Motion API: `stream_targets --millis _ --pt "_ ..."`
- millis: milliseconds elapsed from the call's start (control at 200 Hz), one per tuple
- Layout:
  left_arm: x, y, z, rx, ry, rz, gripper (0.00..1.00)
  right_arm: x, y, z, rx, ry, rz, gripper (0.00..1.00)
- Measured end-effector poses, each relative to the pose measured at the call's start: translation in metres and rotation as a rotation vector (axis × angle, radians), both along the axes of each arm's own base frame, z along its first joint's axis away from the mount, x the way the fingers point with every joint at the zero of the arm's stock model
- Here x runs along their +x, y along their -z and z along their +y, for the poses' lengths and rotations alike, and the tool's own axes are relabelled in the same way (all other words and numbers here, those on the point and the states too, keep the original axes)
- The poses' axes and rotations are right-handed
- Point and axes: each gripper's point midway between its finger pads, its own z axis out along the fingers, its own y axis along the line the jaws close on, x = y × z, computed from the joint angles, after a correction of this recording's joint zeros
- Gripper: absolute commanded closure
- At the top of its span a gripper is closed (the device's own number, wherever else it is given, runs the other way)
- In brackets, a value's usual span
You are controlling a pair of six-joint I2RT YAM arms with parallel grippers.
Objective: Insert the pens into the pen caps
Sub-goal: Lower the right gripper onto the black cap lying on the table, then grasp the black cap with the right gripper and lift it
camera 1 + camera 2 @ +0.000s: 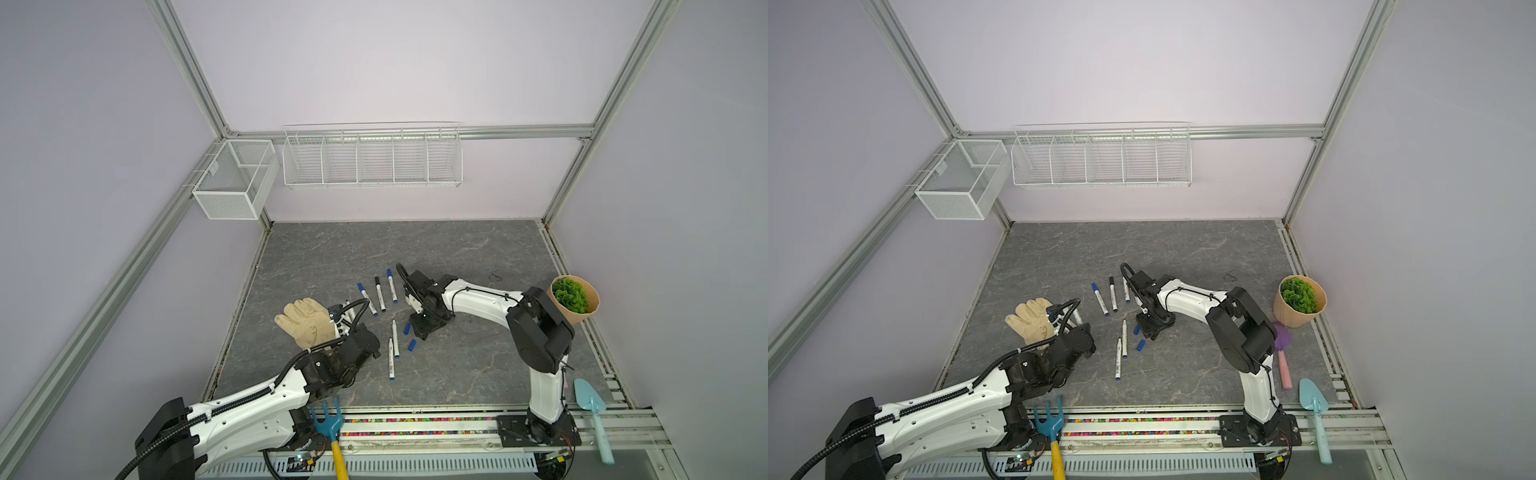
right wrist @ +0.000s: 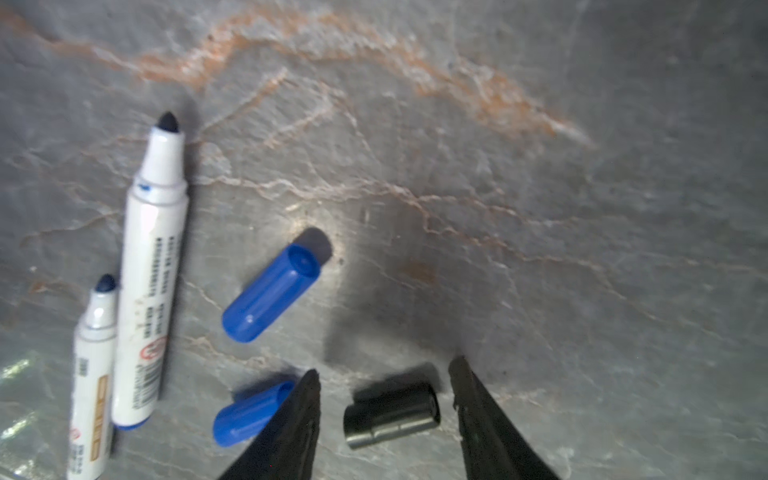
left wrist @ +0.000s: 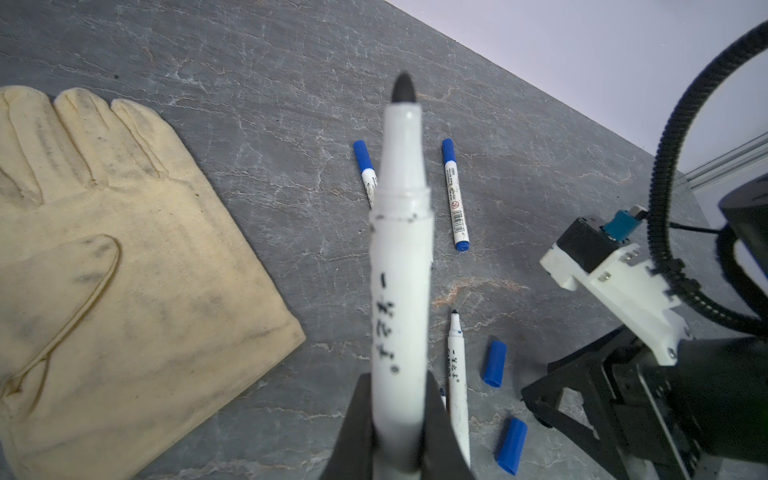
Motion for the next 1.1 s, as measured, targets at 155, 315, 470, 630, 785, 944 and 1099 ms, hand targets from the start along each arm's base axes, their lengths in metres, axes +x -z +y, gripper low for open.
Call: stream_targets --millis 155,315,470,630,785,944,1099 --pt "0.0 -0.001 -0.001 -0.001 0.002 -0.003 1.0 -0.002 0.002 -0.014 -0.032 0.021 -0.014 0.46" --pt "0.0 0.0 -0.001 -0.001 0.002 -0.003 1.0 -0.011 0.002 -0.032 -0.072 0.038 -0.014 0.47" --pt "0.001 0.0 -0.001 -0.001 0.002 -0.003 1.0 -0.022 0.002 -0.043 -0.083 0.049 -0.003 0.55" --pt "0.001 0.001 -0.002 0.008 0.008 -0.002 1.0 -0.026 0.005 -0.046 -0.073 0.073 0.027 0.66" --pt "0.001 0.002 -0.009 0.025 0.038 0.008 1.0 -0.026 0.005 -0.048 -0.064 0.086 0.036 0.73" --pt "0.003 -0.004 -0.017 0.028 0.069 0.005 1.0 -0.025 0.005 -0.05 -0.056 0.097 0.039 0.8" --pt "0.004 -0.005 -0.025 0.047 0.112 0.007 1.0 -0.027 0.004 -0.049 -0.045 0.095 0.047 0.85"
